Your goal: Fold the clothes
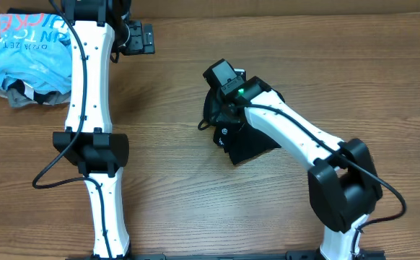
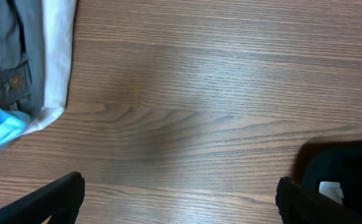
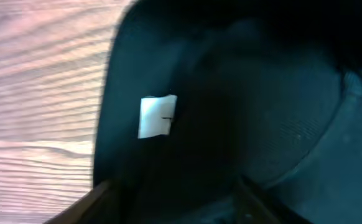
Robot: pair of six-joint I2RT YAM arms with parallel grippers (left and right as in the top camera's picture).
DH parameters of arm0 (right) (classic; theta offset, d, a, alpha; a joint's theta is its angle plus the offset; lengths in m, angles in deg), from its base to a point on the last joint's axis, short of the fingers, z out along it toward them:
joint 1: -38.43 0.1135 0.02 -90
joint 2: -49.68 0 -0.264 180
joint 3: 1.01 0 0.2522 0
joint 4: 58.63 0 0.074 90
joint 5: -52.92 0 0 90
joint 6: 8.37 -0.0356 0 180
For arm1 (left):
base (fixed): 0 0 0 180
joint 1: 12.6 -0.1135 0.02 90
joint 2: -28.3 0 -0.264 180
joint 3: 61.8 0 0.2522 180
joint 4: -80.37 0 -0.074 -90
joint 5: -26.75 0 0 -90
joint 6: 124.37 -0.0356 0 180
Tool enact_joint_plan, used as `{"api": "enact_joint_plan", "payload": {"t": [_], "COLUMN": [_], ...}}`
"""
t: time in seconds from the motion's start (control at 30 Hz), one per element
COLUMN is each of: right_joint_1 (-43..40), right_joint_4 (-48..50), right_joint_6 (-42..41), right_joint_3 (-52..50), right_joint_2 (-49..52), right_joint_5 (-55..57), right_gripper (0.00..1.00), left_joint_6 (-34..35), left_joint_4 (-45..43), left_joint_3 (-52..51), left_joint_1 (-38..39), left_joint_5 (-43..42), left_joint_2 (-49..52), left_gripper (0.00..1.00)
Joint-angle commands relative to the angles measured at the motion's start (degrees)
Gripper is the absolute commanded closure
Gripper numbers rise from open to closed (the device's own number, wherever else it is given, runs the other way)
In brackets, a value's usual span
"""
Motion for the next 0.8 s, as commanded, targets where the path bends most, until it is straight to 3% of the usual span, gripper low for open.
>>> {"api": "enact_joint_plan", "payload": {"t": [0.0, 0.07, 0.13, 0.53, 0.77], "right_joint_1": [-0.22, -0.22, -0.22, 0.55, 3.76], "right_joint_4": [-0.09, -0.85, -2.03, -13.09, -12.72], "right_joint_6": [-1.42, -1.40, -1.42, 1.95, 2.32], "right_joint_3": [-0.31, -0.13, 0.09, 4.44, 1.75], "right_joint_2": [0.66, 0.52, 0.35, -3.50, -3.23], "right_joint_5": [1.62, 1.62, 1.55, -15.23, -15.41], "right_gripper": [0.65, 0.84, 0.96, 0.96, 0.96], "left_joint_6": [-1.33, -1.33, -1.31, -1.31, -1.31], "left_joint_4": [0.28, 0.26, 0.24, 0.02, -0.22], "left_joint_3": [0.31, 0.31, 0.31, 0.31, 0.31], "left_joint_1": [-0.02, -0.02, -0.02, -0.81, -1.97], "left_joint_5": [0.61, 0.61, 0.61, 0.59, 0.55], "left_joint_2": [-0.22, -0.22, -0.22, -0.22, -0.22], "left_gripper": [0.00, 0.00, 0.00, 0.00, 0.00]}}
